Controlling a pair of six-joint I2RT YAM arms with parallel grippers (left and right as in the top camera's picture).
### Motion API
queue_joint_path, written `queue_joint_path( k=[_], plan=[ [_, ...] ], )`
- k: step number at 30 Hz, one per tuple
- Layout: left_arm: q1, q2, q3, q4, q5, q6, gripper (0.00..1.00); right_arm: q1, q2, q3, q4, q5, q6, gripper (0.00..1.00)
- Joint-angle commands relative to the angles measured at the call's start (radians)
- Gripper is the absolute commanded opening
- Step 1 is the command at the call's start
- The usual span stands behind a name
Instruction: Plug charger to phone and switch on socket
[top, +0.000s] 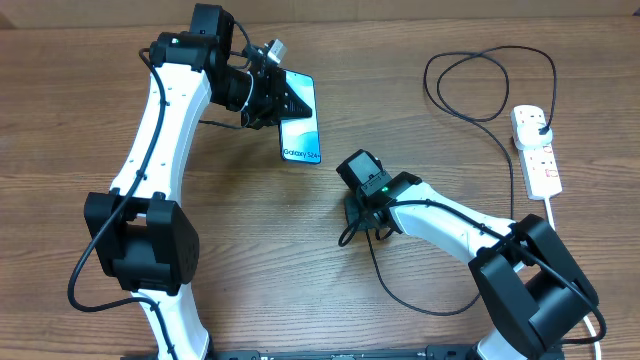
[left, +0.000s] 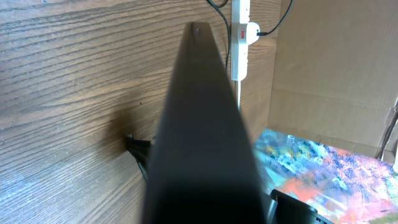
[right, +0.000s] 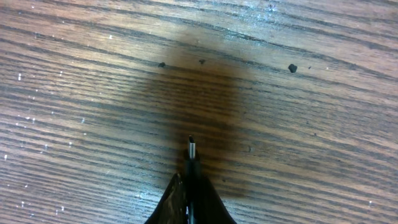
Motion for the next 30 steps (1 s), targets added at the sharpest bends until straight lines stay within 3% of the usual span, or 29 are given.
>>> queue_joint_path(
  k=[1, 7, 12, 16, 23, 30],
  plan=[
    [0.005, -0.013, 0.011, 0.023, 0.028, 0.026, 0.04, -0.001, 0.018, -0.031, -0.026, -0.035, 0.001, 0.04],
    [0.004, -0.015, 0.011, 0.059, 0.060, 0.031, 0.04, -0.014, 0.000, -0.030, -0.062, -0.051, 0.002, 0.04],
    [0.014, -0.019, 0.012, 0.080, 0.223, 0.101, 0.04, -0.055, -0.128, -0.030, -0.072, -0.163, -0.018, 0.04],
    [0.018, -0.020, 0.012, 0.070, 0.338, 0.167, 0.04, -0.114, -0.300, -0.030, -0.073, -0.501, -0.168, 0.04],
    [0.018, -0.035, 0.012, 0.058, 0.553, 0.381, 0.05, -0.182, -0.411, -0.030, -0.068, -0.930, -0.310, 0.04],
    [0.018, -0.045, 0.012, 0.036, 0.578, 0.396, 0.04, -0.192, -0.411, -0.031, 0.027, -1.106, -0.317, 0.04]
  ],
)
